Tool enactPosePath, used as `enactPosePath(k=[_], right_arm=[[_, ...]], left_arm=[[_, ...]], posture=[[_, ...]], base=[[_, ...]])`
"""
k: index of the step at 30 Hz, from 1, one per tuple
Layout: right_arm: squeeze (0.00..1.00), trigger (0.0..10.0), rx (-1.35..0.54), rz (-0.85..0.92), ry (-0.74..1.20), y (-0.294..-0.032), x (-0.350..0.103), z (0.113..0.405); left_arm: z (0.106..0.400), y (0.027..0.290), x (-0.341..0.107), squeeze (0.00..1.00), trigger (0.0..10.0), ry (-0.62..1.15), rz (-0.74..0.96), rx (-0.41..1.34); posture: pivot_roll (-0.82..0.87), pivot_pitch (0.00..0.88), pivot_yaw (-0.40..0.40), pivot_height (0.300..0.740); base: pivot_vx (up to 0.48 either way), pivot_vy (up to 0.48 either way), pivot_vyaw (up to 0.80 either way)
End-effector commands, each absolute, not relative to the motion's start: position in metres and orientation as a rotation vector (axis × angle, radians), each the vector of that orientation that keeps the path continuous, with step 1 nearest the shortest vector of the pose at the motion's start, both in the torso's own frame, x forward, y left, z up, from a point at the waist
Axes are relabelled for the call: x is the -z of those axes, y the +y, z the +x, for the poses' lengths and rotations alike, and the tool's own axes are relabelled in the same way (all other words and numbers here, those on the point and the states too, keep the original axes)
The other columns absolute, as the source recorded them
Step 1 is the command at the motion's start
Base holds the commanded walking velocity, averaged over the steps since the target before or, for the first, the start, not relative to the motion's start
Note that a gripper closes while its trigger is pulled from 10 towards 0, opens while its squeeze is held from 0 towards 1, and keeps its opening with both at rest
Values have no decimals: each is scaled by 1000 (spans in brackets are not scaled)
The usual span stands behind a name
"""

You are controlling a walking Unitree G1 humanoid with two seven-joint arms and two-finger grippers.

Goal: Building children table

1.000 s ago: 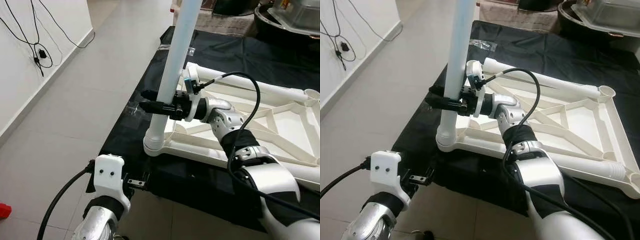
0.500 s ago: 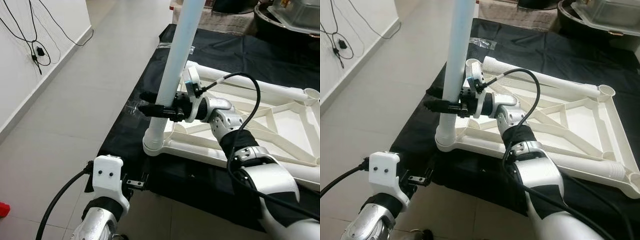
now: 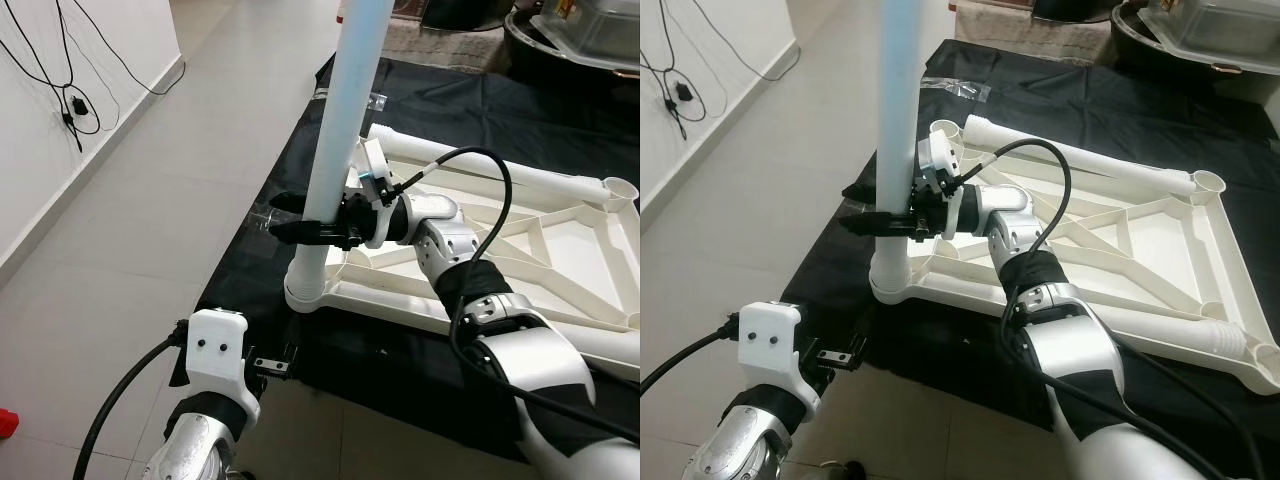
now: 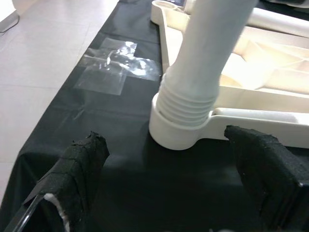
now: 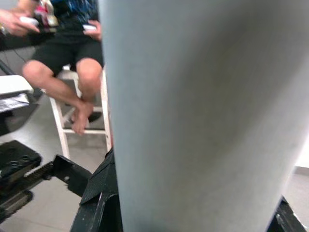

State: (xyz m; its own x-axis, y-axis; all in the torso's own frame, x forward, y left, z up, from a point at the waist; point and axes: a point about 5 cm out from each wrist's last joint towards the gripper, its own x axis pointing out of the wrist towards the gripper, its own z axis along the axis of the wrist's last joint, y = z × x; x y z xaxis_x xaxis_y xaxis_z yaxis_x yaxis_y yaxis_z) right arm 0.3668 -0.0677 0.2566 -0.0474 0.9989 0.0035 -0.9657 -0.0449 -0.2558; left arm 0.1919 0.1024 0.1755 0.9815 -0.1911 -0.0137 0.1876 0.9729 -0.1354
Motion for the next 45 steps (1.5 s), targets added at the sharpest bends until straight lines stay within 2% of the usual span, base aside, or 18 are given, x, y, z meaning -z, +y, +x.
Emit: enactPosePath(k=[1, 12, 18, 21, 23, 26, 27, 31, 33, 35, 37, 39, 42, 45], right_arm=[[0, 10000, -1540, -239, -43, -70, -222, 369], [0, 10000, -1455, -226, -41, -73, -214, 370], [0, 10000, -1183, -180, -65, -82, -209, 378], [0, 10000, -1156, -175, -66, -83, -208, 378], [0, 10000, -1018, -136, -50, -85, -208, 383], [0, 10000, -939, -124, -52, -86, -208, 386], [0, 10000, -767, -107, -14, -88, -202, 391], [0, 10000, -634, -97, 37, -89, -194, 393], [0, 10000, -469, -41, 72, -90, -191, 394], [0, 10000, -469, -41, 72, -90, -191, 394], [0, 10000, -280, 38, 84, -92, -187, 393], [0, 10000, -280, 38, 84, -92, -187, 393], [0, 10000, -37, 84, 49, -87, -185, 380], [0, 10000, -1, 89, 48, -85, -186, 377]], left_arm=[[191, 101, -173, 0, 10000, 41, -139, 194], [192, 102, -173, 0, 10000, 37, -132, 192], [195, 103, -173, 0, 10000, 30, -130, 194], [195, 103, -174, 0, 10000, 29, -130, 194], [197, 103, -174, 0, 10000, 25, -127, 194], [198, 104, -174, 0, 10000, 23, -126, 193], [200, 105, -175, 0, 10000, 20, -123, 190], [201, 105, -175, 0, 10000, 18, -122, 188], [201, 105, -175, 0, 10000, 17, -122, 187], [201, 105, -175, 0, 10000, 17, -122, 187], [202, 105, -174, 0, 10000, 17, -121, 187], [202, 105, -174, 0, 10000, 17, -121, 187], [204, 106, -174, 0, 10000, 13, -120, 185], [205, 106, -175, 0, 10000, 13, -120, 185]], posture=[[142, 191, -105, 740], [144, 190, -103, 740], [132, 190, -89, 740], [132, 190, -89, 740], [130, 190, -88, 740], [127, 190, -85, 740], [128, 187, -84, 740], [128, 187, -85, 740], [128, 187, -85, 740], [128, 187, -85, 740], [125, 184, -86, 740], [125, 184, -86, 740], [128, 183, -80, 740], [128, 183, -80, 740]], base=[[0, 0, 0], [0, 0, 0], [0, 0, 0], [0, 0, 0], [0, 0, 0], [0, 0, 0], [0, 0, 0], [0, 0, 0], [0, 0, 0], [0, 0, 0], [0, 0, 0], [0, 0, 0], [0, 0, 0], [0, 0, 0]])
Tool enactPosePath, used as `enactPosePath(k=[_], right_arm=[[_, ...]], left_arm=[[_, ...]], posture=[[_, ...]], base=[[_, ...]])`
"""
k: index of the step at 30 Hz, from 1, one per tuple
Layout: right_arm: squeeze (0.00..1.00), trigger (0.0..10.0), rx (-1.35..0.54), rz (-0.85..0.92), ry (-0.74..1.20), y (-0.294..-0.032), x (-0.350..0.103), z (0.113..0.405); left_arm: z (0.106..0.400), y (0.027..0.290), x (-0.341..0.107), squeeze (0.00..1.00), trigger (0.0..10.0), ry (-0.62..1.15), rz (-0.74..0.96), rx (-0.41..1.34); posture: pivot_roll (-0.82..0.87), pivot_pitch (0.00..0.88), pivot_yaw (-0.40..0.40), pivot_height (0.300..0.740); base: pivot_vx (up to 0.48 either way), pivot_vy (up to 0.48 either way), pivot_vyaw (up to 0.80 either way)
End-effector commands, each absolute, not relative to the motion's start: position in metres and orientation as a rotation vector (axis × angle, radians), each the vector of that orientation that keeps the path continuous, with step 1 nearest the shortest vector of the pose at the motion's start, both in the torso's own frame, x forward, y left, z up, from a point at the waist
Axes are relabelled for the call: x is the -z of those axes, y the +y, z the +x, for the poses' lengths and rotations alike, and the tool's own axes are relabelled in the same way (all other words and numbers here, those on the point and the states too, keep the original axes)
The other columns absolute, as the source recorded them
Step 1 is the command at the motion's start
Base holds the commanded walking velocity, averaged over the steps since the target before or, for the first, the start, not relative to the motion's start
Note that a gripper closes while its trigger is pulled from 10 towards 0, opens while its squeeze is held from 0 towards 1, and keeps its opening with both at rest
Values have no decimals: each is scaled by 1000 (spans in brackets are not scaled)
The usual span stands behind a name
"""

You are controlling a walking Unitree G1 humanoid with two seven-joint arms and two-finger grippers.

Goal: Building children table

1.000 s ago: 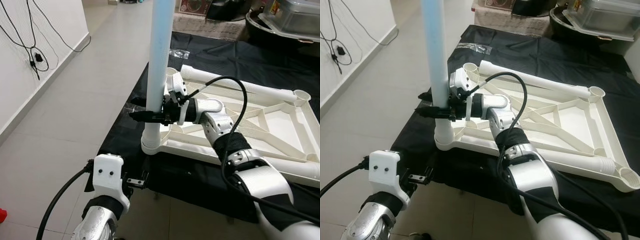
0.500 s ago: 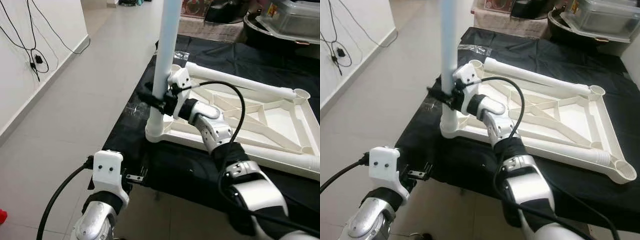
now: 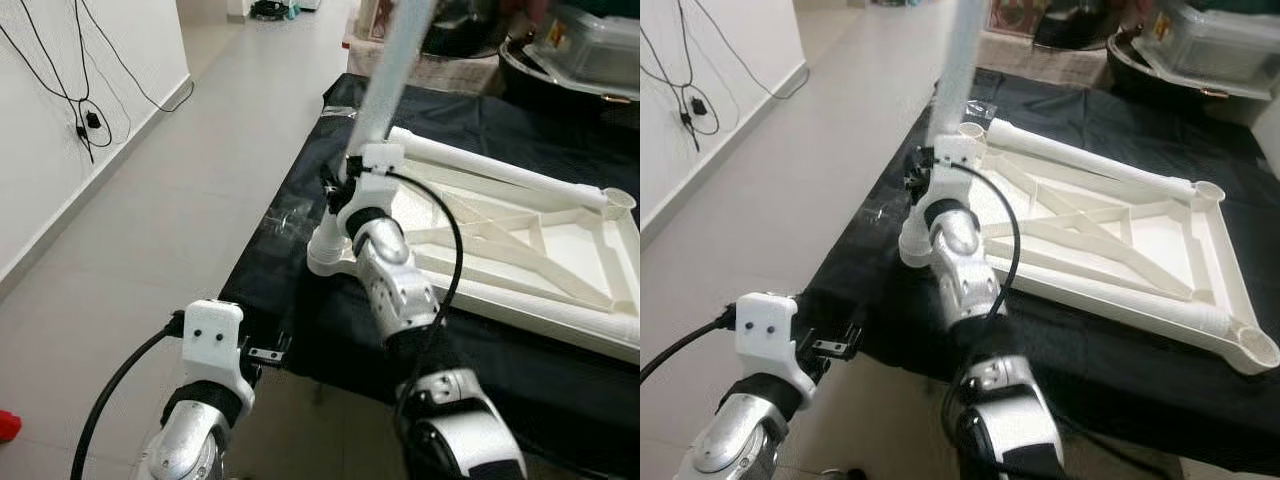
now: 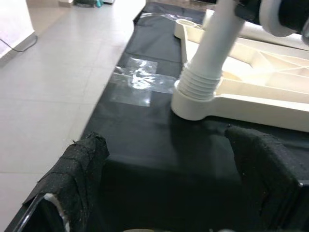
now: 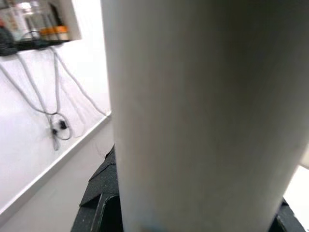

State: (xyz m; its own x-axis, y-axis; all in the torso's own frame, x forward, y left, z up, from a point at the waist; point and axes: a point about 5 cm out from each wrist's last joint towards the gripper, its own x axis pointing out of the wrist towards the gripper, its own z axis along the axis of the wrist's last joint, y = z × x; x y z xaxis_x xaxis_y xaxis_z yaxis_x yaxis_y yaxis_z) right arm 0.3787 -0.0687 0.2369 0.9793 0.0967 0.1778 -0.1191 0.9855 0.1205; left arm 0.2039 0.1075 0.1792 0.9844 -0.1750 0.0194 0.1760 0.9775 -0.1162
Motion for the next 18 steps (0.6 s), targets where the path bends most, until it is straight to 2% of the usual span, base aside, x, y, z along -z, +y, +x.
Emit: enactPosePath(k=[1, 4, 6, 10, 17, 18], right_arm=[[0, 10000, 95, 72, 22, -82, -190, 374], [0, 10000, 158, 75, -20, -74, -197, 370], [0, 10000, 266, 47, -79, -62, -209, 362], [0, 10000, 373, -24, -68, -57, -214, 360], [0, 10000, 406, 8, -108, -56, -227, 359], [0, 10000, 383, 64, -128, -54, -237, 360]], left_arm=[[205, 107, -174, 0, 10000, 11, -118, 185], [206, 107, -175, 0, 10000, 9, -115, 183], [207, 109, -175, 0, 10000, 4, -110, 180], [210, 110, -174, 0, 10000, 1, -104, 175], [213, 111, -173, 0, 10000, -4, -105, 172], [214, 111, -173, 0, 10000, -7, -105, 173]], posture=[[133, 178, -79, 740], [140, 173, -79, 740], [145, 168, -82, 740], [145, 156, -80, 740], [137, 144, -79, 740], [134, 135, -77, 740]], base=[[0, 0, 0], [0, 0, 0], [0, 0, 0], [0, 0, 0], [0, 0, 0], [0, 0, 0]])
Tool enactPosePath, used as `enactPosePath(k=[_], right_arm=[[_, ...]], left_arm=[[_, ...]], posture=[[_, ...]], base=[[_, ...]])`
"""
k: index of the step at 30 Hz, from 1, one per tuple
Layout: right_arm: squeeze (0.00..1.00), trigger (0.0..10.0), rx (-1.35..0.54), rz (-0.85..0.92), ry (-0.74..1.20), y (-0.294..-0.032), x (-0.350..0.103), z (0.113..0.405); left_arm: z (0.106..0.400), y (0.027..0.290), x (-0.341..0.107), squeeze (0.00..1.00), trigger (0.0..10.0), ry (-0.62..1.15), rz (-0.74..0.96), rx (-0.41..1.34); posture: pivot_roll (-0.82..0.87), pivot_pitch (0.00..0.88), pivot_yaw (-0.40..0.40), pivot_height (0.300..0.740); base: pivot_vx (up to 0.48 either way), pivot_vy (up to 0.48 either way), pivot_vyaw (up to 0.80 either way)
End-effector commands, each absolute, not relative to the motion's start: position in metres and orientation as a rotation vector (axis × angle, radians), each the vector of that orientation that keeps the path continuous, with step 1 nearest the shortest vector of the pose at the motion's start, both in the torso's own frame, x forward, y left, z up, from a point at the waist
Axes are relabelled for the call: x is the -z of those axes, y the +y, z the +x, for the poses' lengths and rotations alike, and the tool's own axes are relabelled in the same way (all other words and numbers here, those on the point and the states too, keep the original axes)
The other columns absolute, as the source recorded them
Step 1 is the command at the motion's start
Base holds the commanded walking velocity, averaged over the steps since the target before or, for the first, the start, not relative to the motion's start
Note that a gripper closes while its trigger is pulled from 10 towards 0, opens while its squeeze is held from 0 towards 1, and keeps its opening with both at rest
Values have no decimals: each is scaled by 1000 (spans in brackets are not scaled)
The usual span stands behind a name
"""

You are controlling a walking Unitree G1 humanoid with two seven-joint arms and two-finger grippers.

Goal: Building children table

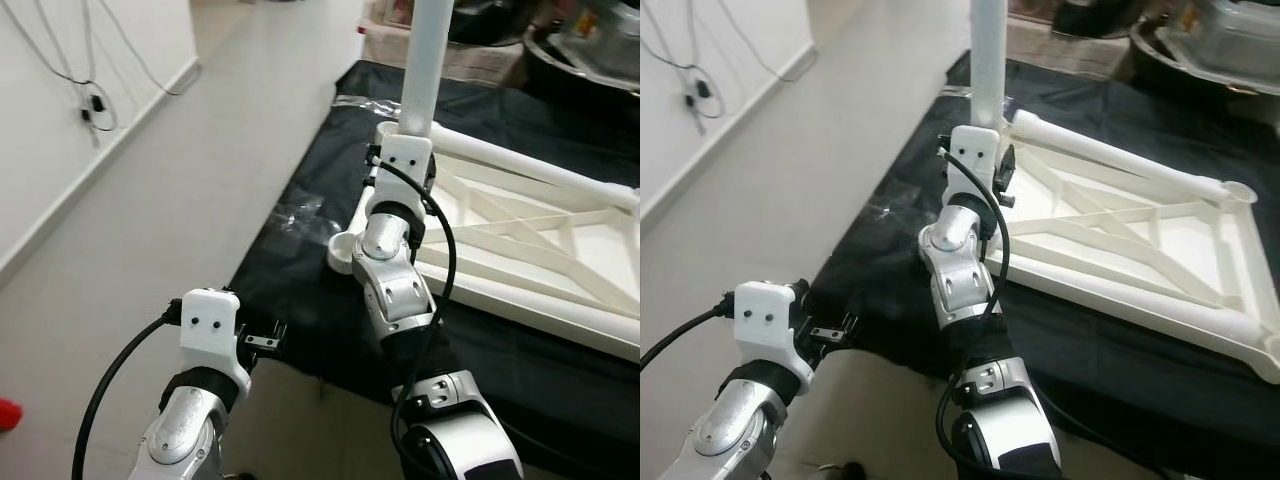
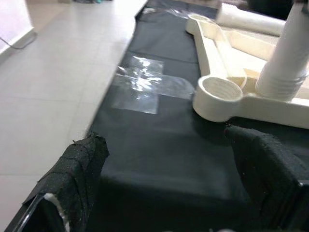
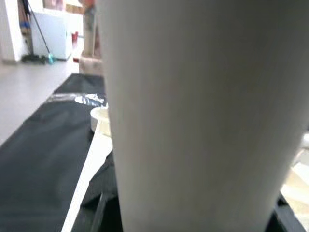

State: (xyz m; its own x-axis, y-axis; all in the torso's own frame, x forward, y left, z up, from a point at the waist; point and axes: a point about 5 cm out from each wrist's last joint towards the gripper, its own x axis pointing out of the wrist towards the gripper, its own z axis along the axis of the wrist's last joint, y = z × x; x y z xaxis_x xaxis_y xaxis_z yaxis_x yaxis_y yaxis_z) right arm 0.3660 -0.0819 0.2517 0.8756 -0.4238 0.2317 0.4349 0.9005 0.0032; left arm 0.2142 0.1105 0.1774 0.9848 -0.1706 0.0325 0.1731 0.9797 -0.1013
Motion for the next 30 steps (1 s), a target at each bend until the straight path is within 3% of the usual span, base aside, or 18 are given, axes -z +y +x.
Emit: enactPosePath(k=[1, 5, 8, 12, 17, 18, 20, 21, 22, 23, 24, 30], right_arm=[[0, 10000, 323, 148, -161, -52, -251, 361], [0, 10000, 177, 254, -297, -49, -284, 361], [0, 10000, -52, 455, -443, -58, -314, 357], [0, 10000, -81, 489, -517, -74, -329, 356], [0, 10000, -109, 504, -517, -75, -330, 356], [0, 10000, -225, 475, -481, -74, -319, 354], [0, 10000, -225, 475, -481, -74, -319, 354], [0, 10000, -339, 457, -442, -72, -307, 350], [0, 10000, -444, 444, -396, -68, -292, 342], [0, 10000, -444, 444, -396, -68, -292, 342], [0, 10000, -556, 451, -341, -60, -271, 329], [0, 10000, -618, 455, -316, -54, -264, 320]], left_arm=[[215, 111, -173, 0, 10000, -11, -104, 175], [219, 111, -172, 0, 10000, -17, -101, 177], [225, 112, -174, 0, 10000, -30, -82, 179], [230, 112, -176, 0, 10000, -36, -69, 188], [232, 113, -176, 0, 10000, -38, -69, 192], [241, 114, -178, 1000, 10000, -48, 26, 214], [241, 114, -178, 1000, 10000, -48, 26, 214], [251, 116, -180, 1000, 10000, -53, 111, 221], [261, 114, -183, 675, 10000, -70, 221, 264], [261, 114, -183, 675, 10000, -70, 221, 264], [275, 110, -185, 0, 10000, -81, 337, 335], [284, 105, -183, 0, 10000, -78, 359, 385]], posture=[[130, 125, -75, 740], [130, 114, -70, 740], [122, 94, -62, 740], [121, 90, -60, 740], [119, 87, -60, 740], [106, 63, -46, 740], [106, 63, -46, 740], [106, 63, -46, 740], [108, 56, -46, 740], [108, 56, -46, 740], [111, 52, -43, 740], [102, 41, -40, 740]], base=[[0, 0, 0], [0, 0, 0], [0, 0, 0], [0, 0, 0], [0, 0, 0], [0, 0, 0], [0, 0, 0], [0, 0, 0], [0, 0, 0], [0, 0, 0], [0, 0, 0], [0, 0, 0]])
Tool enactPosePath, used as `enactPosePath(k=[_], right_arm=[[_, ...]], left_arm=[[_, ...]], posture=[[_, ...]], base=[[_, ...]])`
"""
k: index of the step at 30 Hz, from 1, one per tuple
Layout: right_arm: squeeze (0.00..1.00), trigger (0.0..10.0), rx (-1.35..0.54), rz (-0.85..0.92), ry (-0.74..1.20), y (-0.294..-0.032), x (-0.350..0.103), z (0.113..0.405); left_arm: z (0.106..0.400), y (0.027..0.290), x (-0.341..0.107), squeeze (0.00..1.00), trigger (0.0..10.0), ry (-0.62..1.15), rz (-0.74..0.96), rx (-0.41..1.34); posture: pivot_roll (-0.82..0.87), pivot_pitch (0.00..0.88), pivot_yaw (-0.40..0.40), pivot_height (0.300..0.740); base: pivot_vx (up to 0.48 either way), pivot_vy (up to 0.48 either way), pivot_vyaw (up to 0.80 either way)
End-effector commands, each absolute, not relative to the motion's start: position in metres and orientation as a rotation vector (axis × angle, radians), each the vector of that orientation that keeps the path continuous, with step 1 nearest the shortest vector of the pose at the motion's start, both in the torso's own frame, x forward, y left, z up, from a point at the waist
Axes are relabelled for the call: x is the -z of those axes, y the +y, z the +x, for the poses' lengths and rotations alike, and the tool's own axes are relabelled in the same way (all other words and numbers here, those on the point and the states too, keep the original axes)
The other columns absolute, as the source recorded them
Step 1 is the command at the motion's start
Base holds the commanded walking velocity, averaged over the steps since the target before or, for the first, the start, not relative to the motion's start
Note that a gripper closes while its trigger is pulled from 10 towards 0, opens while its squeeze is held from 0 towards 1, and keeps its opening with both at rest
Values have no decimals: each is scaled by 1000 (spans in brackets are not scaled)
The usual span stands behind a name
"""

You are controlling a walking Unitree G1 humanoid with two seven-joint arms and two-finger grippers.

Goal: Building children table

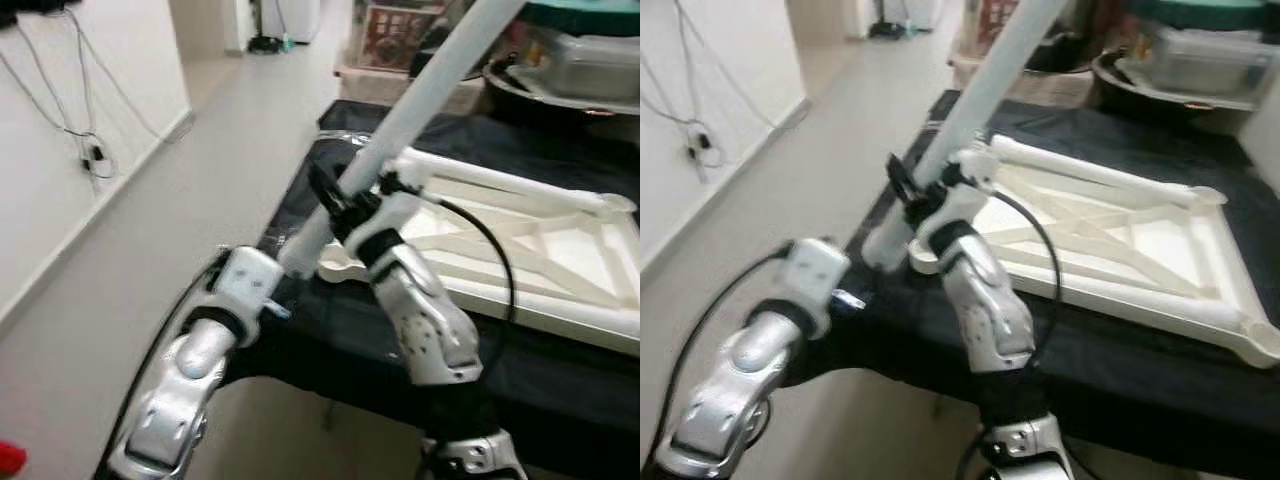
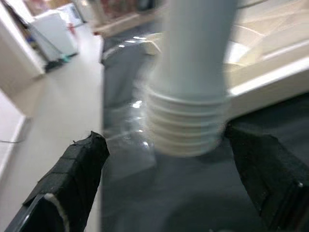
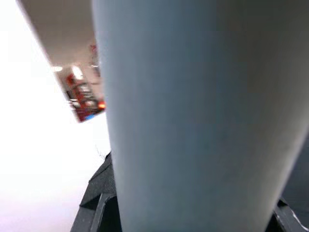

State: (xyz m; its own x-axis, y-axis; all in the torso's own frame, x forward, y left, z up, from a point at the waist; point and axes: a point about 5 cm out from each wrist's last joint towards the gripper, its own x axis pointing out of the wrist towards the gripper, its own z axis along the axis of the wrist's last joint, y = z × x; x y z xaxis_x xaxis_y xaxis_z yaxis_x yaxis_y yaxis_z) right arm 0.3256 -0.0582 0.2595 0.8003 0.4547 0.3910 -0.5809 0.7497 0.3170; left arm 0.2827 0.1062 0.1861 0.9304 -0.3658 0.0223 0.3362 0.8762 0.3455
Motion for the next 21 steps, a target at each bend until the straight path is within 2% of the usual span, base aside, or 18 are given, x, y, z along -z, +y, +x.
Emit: enactPosePath(k=[1, 8, 21], right_arm=[[0, 10000, -635, 458, -308, -53, -262, 319], [0, 10000, -729, 464, -271, -51, -255, 306], [0, 10000, -753, 433, -233, -48, -245, 299]], left_arm=[[285, 104, -181, 0, 10000, -77, 370, 400], [286, 91, -166, 0, 10000, -55, 385, 519], [289, 72, -164, 0, 10000, -93, 365, 576]], posture=[[102, 41, -40, 740], [97, 34, -41, 740], [90, 40, -38, 740]], base=[[0, 0, 0], [0, 0, 0], [0, 0, 0]])
